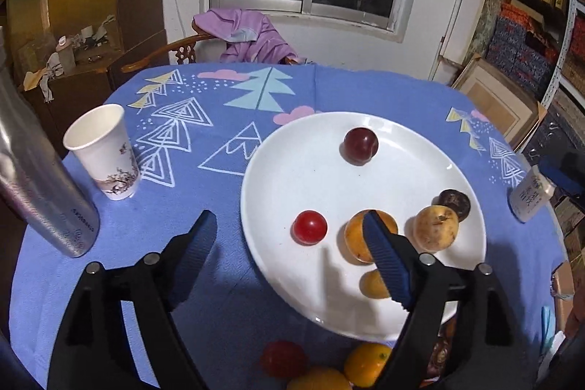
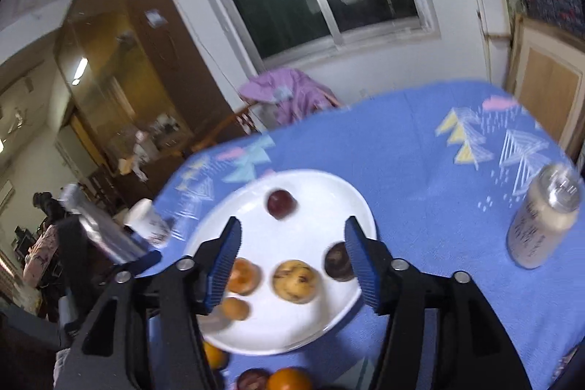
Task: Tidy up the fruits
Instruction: 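Place the tomato and mangosteen on the white plate and release both, then grasp the round tan pear with the left tool while the right tool grasps an orange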
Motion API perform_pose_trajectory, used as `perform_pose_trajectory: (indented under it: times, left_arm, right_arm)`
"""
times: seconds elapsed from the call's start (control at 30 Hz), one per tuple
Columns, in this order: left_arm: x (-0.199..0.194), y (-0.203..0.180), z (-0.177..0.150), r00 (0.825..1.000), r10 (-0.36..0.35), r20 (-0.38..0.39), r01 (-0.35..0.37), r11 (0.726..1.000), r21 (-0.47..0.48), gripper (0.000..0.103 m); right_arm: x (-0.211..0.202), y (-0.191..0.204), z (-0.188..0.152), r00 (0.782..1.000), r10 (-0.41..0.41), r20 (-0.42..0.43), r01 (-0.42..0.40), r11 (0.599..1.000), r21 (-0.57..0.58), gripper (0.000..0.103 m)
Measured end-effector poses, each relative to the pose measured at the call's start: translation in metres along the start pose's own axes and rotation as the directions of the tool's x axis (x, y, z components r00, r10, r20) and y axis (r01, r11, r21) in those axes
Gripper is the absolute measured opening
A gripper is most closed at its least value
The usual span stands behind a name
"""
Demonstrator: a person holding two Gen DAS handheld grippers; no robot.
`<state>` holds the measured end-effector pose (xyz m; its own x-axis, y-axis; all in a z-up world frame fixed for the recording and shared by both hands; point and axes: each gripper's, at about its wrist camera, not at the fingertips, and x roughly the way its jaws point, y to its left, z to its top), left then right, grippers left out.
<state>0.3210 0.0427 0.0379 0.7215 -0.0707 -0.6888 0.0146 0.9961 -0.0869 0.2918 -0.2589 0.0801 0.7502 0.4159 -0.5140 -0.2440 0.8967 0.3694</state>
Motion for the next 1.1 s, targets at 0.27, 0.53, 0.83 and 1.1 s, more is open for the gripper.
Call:
perform_pose_trajectory:
  times: [0.27,0.53,0.83,1.1]
  left_arm:
    - [-0.072,0.02,-0.069,0.996,0.061,0.071,-0.065,0.996,0.057,0.09]
    - [-0.063,0.016,-0.106,0.999,0.039,0.003,-0.039,0.997,0.062,0.09]
    - [-0.036,-0.004,-0.113,0.997,0.039,-0.059,-0.031,0.991,0.129,0.093]
    - [-0.061,0.016,-0.115,0.981,0.192,0.014,-0.191,0.965,0.177,0.099]
  right_arm:
    - [-0.095,0.037,-0.038,0.996,0.04,0.081,-0.028,0.99,-0.14,0.079]
    - [-0.105,-0.011,-0.097,0.996,-0.077,0.044,0.081,0.991,-0.106,0.083]
    - [-0.103,-0.022,-0.096,0.999,-0.048,0.023,0.049,0.998,-0.036,0.085]
    - [-0.105,-0.02,-0.096,0.999,-0.047,0.024,0.048,0.998,-0.048,0.086]
